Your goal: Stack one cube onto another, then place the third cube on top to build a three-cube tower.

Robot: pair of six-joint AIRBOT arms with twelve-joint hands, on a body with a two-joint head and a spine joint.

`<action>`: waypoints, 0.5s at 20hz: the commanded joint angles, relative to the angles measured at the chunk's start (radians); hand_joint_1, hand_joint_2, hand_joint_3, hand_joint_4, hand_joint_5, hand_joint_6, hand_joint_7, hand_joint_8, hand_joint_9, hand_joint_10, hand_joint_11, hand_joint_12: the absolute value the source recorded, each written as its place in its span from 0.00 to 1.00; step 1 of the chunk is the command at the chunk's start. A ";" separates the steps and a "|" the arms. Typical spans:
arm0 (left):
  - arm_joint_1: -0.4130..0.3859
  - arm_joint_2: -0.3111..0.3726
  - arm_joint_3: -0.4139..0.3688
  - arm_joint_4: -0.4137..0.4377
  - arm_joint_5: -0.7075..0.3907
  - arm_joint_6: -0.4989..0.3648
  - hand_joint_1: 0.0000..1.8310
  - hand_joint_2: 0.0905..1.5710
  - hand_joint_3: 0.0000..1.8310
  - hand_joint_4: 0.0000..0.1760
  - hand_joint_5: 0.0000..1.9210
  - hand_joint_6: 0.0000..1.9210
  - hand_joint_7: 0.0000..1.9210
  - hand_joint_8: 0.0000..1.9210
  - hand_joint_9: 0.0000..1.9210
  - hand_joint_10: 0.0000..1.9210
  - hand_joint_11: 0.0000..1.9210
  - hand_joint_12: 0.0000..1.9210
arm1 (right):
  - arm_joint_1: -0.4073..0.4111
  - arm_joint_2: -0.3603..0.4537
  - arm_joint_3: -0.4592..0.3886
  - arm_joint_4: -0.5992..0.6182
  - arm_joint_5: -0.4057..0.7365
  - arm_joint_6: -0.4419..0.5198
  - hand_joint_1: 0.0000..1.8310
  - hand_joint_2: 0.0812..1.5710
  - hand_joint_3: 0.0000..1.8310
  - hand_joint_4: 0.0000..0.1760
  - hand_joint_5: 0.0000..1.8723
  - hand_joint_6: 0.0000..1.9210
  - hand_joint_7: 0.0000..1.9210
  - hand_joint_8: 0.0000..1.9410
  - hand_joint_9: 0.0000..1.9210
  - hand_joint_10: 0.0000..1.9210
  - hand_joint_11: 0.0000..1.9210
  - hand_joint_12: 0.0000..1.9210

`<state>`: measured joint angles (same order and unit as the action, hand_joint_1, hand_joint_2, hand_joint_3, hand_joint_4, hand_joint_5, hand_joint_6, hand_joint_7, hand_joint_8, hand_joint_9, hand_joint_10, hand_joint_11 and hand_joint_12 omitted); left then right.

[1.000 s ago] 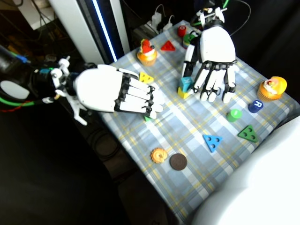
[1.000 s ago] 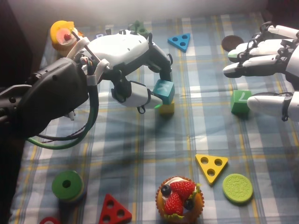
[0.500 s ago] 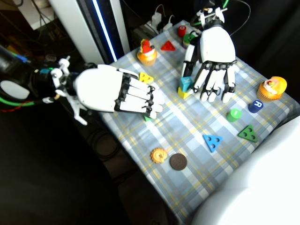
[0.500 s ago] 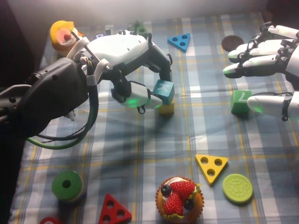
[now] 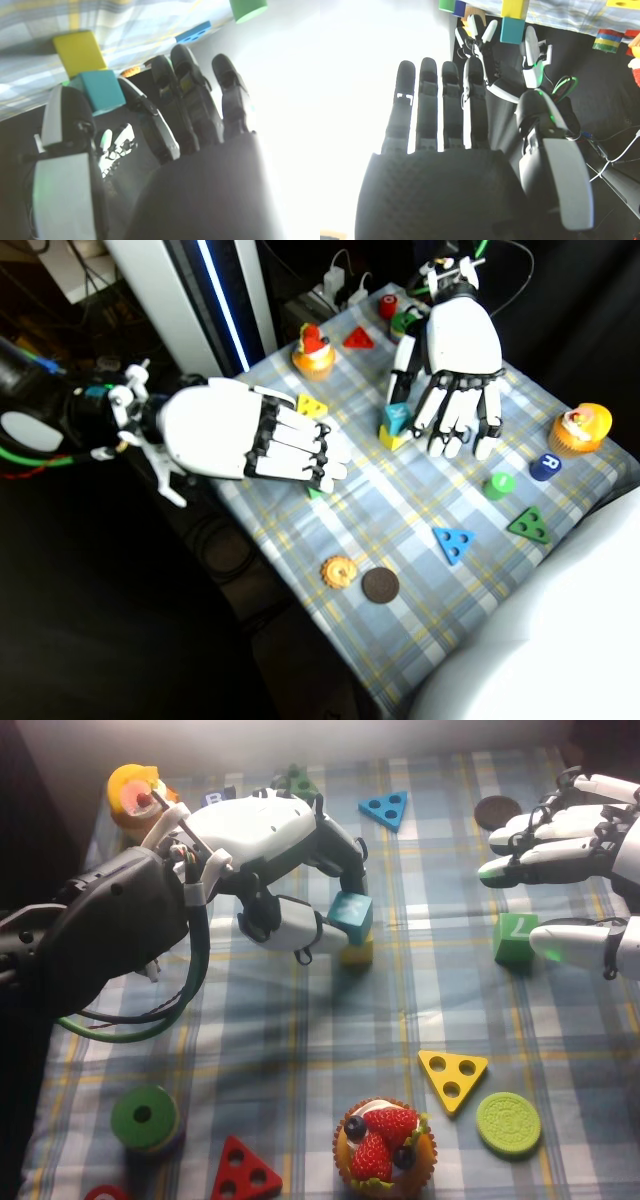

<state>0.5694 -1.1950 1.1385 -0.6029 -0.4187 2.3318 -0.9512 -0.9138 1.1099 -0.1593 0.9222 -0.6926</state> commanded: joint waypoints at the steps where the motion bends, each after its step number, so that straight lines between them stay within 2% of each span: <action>1: -0.001 0.001 0.005 0.019 -0.080 0.002 0.55 0.68 0.00 1.00 0.51 0.49 0.39 0.00 0.33 0.00 0.00 0.30 | 0.016 0.001 0.004 0.023 0.118 0.007 0.15 0.84 0.00 0.00 0.29 0.00 0.22 0.00 0.20 0.00 0.00 0.51; 2: -0.001 0.001 0.005 0.019 -0.080 0.002 0.52 0.62 0.00 1.00 0.46 0.07 0.37 0.00 0.32 0.00 0.00 0.30 | 0.016 0.001 0.004 0.023 0.118 0.007 0.17 0.84 0.00 0.00 0.29 0.00 0.22 0.00 0.20 0.00 0.00 0.53; 3: -0.001 0.001 0.005 0.019 -0.080 0.003 0.52 0.62 0.00 1.00 0.46 0.07 0.37 0.00 0.32 0.00 0.00 0.30 | 0.016 0.001 0.004 0.023 0.118 0.007 0.17 0.84 0.00 0.00 0.29 0.00 0.22 0.00 0.20 0.00 0.00 0.53; 5: 0.000 0.001 0.005 0.018 -0.080 0.004 0.52 0.61 0.00 1.00 0.47 0.01 0.37 0.00 0.31 0.00 0.00 0.29 | 0.016 0.001 0.005 0.023 0.118 0.007 0.18 0.85 0.00 0.00 0.29 0.00 0.22 0.00 0.20 0.00 0.00 0.53; 10: 0.002 0.004 0.004 0.017 -0.080 0.004 0.51 0.61 0.00 1.00 0.44 0.00 0.36 0.00 0.30 0.00 0.00 0.28 | 0.016 0.001 0.004 0.023 0.118 0.007 0.24 0.84 0.00 0.00 0.29 0.00 0.22 0.00 0.20 0.00 0.00 0.52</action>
<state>0.5766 -1.1938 1.1385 -0.6037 -0.4046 2.3356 -0.9512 -0.9138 1.1103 -0.1589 0.9222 -0.6922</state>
